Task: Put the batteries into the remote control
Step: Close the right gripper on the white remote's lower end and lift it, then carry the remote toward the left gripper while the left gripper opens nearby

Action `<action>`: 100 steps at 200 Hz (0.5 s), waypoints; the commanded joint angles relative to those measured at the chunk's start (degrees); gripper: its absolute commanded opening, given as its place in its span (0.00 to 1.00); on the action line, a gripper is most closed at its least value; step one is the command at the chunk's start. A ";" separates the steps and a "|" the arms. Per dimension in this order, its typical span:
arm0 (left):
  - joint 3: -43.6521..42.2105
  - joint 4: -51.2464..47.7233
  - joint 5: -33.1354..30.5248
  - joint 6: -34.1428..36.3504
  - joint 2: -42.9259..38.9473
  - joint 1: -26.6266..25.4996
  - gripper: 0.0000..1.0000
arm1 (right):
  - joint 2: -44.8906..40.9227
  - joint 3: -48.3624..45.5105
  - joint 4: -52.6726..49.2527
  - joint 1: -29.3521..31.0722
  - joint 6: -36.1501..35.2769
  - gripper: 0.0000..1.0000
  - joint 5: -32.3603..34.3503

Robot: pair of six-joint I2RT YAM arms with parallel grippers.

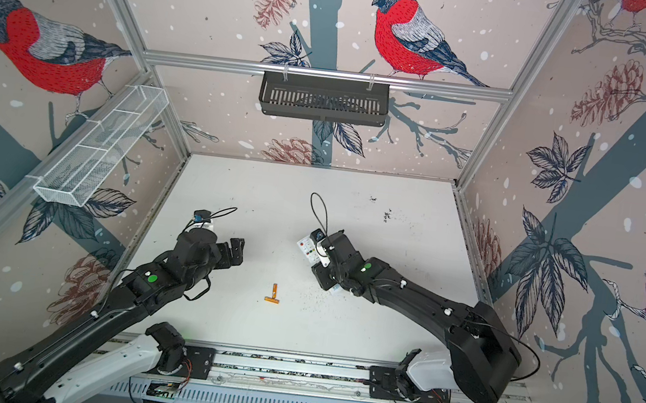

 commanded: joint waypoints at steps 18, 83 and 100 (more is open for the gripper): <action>0.31 2.14 1.77 0.33 1.31 0.02 0.98 | 9.13 4.53 0.77 -3.06 14.17 0.45 7.99; -0.48 3.73 2.97 0.31 2.40 0.10 0.98 | 17.64 6.27 0.46 -2.01 19.51 0.48 13.20; -0.78 4.23 3.55 0.34 2.84 0.08 0.98 | 17.86 5.83 0.31 -1.85 19.31 0.51 13.24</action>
